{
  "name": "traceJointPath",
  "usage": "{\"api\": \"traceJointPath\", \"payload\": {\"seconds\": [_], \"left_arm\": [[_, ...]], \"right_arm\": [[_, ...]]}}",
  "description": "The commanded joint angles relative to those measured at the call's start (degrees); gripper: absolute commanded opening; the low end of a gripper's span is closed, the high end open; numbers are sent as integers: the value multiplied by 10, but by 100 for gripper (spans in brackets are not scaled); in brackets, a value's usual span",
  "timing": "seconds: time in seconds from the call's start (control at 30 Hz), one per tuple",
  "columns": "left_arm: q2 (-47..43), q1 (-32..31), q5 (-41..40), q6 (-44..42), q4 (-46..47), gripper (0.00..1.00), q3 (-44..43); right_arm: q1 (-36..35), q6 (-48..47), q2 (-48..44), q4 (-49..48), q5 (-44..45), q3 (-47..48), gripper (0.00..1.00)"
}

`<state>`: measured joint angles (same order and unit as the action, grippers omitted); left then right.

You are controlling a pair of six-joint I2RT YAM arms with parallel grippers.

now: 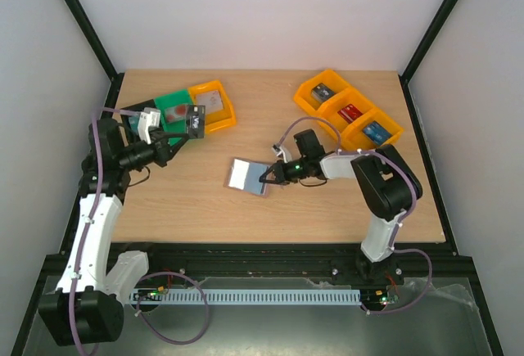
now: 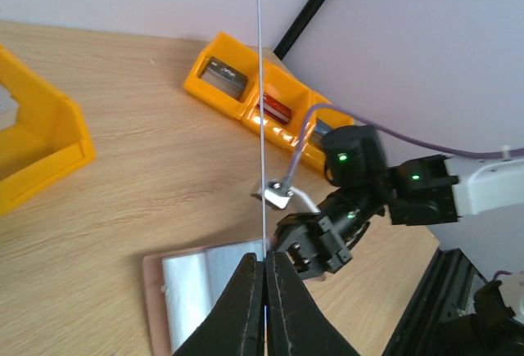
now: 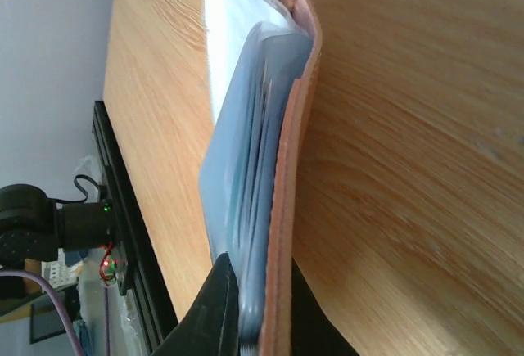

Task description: Take the credit cards out of the card holder

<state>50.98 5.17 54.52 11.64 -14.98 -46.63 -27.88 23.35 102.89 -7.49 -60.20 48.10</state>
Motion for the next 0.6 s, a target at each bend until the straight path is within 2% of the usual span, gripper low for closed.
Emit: {"api": "traceJointPath", "payload": {"seconds": [0.0,0.07,0.13,0.23,0.33,0.47,0.53,0.57], "left_arm": [[-2,3,44,26,32,2,15],[-2,3,51,28,37,2,18],[-2,3,57,29,38,2,19],[-2,3,66,30,41,2,21],[-4,2,73,36,47,2,25],[-4,-5,113,35,62,2,30],[-7,-12,138,37,73,2,37],[-7,-15,149,37,76,2,39]], "right_arm": [[-4,-25,35,41,-25,25,2],[-2,-37,45,70,6,36,2],[6,-28,42,72,45,35,9],[24,-14,15,83,130,34,37],[39,-6,-29,94,222,31,57],[40,-4,-112,116,351,35,65],[32,-20,-171,107,368,33,65],[21,-39,-206,92,341,31,65]]}}
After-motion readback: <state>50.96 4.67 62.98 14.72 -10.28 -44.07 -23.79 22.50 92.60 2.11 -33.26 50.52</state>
